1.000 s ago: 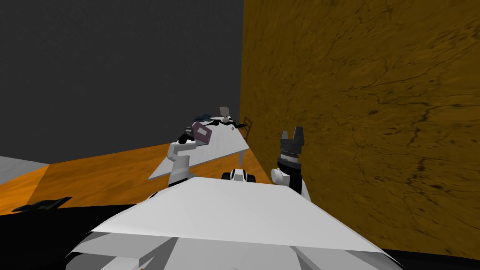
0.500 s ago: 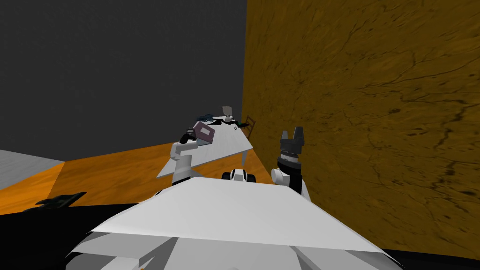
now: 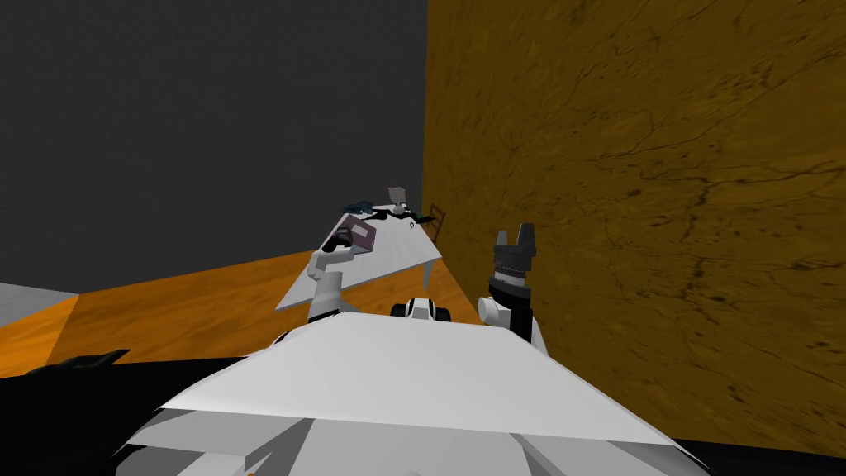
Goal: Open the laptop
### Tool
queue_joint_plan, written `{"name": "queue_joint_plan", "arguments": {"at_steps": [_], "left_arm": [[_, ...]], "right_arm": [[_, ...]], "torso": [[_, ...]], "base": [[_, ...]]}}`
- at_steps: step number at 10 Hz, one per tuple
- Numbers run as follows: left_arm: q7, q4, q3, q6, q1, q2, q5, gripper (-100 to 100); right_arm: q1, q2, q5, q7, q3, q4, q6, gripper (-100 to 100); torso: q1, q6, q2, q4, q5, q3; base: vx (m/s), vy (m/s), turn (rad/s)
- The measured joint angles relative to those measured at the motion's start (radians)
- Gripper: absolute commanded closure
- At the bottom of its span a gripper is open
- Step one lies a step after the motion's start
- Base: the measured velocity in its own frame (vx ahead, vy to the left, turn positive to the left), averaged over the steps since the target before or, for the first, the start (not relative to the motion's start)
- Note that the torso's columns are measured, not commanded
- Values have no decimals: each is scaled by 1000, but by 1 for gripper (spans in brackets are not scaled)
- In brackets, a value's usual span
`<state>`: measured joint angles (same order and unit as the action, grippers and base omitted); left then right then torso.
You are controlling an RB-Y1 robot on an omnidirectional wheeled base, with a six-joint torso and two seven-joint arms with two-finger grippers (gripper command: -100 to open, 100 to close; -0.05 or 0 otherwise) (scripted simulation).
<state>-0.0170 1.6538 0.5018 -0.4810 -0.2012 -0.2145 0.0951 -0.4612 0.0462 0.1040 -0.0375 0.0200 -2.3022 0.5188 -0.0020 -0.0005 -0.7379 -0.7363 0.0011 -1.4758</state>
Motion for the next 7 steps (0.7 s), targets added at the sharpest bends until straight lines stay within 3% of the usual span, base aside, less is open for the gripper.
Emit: {"name": "queue_joint_plan", "arguments": {"at_steps": [2, 4, 7], "left_arm": [[16, -19, -31, 18, 13, -4, -38, -100], [25, -73, -57, 56, 2, -7, -54, -100], [25, -111, -77, 118, 20, -5, -36, -100]], "right_arm": [[0, 0, 0, 0, 0, 0, 0, 0], [0, 0, 0, 0, 0, 0, 0, 0], [0, 0, 0, 0, 1, 0, 0, 0]], "torso": [[6, 0, 3, -1, 0, -2], [3, 1, 2, -1, -1, -1], [7, 0, 1, -2, 0, -1]], "base": [[-24, -96, -49], [-19, -95, -50], [20, 18, 112]]}}
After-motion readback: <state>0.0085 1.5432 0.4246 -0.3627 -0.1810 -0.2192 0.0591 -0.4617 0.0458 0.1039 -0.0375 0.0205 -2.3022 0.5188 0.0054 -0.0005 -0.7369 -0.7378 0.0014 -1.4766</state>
